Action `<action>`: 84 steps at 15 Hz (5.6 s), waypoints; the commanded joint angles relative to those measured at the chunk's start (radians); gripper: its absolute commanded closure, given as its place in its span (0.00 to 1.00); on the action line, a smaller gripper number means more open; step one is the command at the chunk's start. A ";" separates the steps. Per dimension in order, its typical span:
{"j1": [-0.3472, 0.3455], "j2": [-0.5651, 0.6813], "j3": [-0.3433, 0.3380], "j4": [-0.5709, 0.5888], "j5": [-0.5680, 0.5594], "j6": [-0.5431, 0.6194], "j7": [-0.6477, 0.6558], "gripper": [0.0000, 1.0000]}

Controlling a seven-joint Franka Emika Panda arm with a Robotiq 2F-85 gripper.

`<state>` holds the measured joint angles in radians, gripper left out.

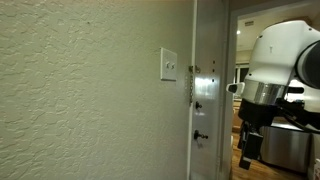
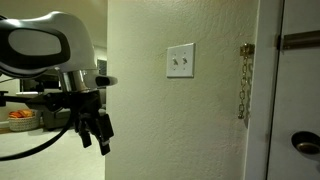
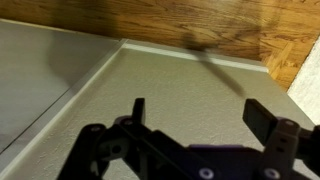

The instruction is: Turn the left switch off

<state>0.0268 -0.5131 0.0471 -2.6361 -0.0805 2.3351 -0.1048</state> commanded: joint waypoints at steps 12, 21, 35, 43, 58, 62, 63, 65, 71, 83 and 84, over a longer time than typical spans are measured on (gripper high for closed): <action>0.008 0.000 -0.008 0.002 -0.005 -0.003 0.004 0.00; -0.009 0.048 -0.015 0.113 -0.011 -0.005 0.015 0.00; -0.023 0.268 -0.083 0.475 0.020 0.013 -0.020 0.33; -0.029 0.267 -0.081 0.584 0.002 0.026 -0.019 0.86; -0.014 0.283 -0.075 0.757 0.021 0.104 -0.029 0.50; -0.006 0.303 -0.071 0.800 0.038 0.113 -0.037 0.30; -0.004 0.311 -0.070 0.810 0.046 0.117 -0.040 0.35; -0.004 0.328 -0.067 0.829 0.053 0.120 -0.042 0.53; -0.006 0.389 -0.066 0.887 0.077 0.119 -0.053 0.84; -0.018 0.395 -0.061 0.894 0.061 0.080 -0.063 0.94; -0.019 0.395 -0.061 0.889 0.055 0.077 -0.059 0.94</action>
<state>0.0141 -0.0988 -0.0141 -1.7337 -0.0094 2.4334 -0.1535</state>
